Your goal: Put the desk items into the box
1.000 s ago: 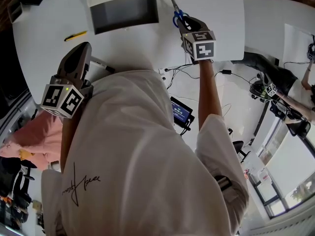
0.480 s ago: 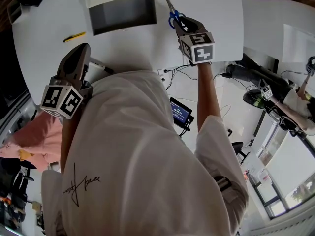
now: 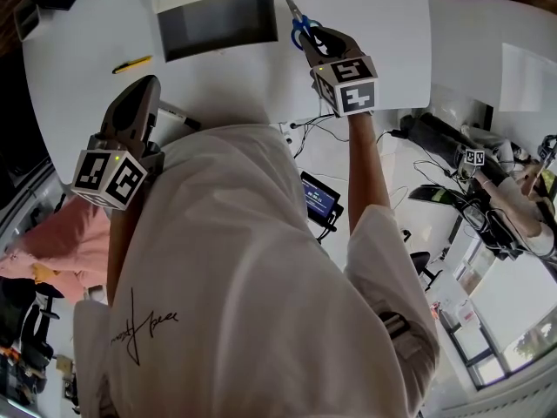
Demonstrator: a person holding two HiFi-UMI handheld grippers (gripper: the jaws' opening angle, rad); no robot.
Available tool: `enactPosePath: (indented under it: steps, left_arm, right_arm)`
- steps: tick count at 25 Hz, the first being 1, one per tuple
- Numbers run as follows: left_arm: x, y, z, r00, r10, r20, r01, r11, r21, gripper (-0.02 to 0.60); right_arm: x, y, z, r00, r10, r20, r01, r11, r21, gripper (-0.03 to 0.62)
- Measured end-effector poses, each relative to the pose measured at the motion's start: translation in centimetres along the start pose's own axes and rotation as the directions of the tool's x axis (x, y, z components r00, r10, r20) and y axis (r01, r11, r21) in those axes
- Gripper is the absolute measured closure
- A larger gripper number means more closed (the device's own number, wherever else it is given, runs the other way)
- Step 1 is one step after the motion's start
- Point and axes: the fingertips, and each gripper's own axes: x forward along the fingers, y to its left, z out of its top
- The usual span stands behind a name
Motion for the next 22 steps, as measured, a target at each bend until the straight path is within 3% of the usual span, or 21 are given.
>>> enactPosePath:
  steps: [22]
  left_arm:
    - [-0.4,0.5,0.0,1.000,0.010,0.010,-0.010,1.000,-0.020,0.575]
  right_arm:
    - [1.7,4.7,2.2,0.991,0.131,0.005,-0.129,0.986,-0.109,0.493]
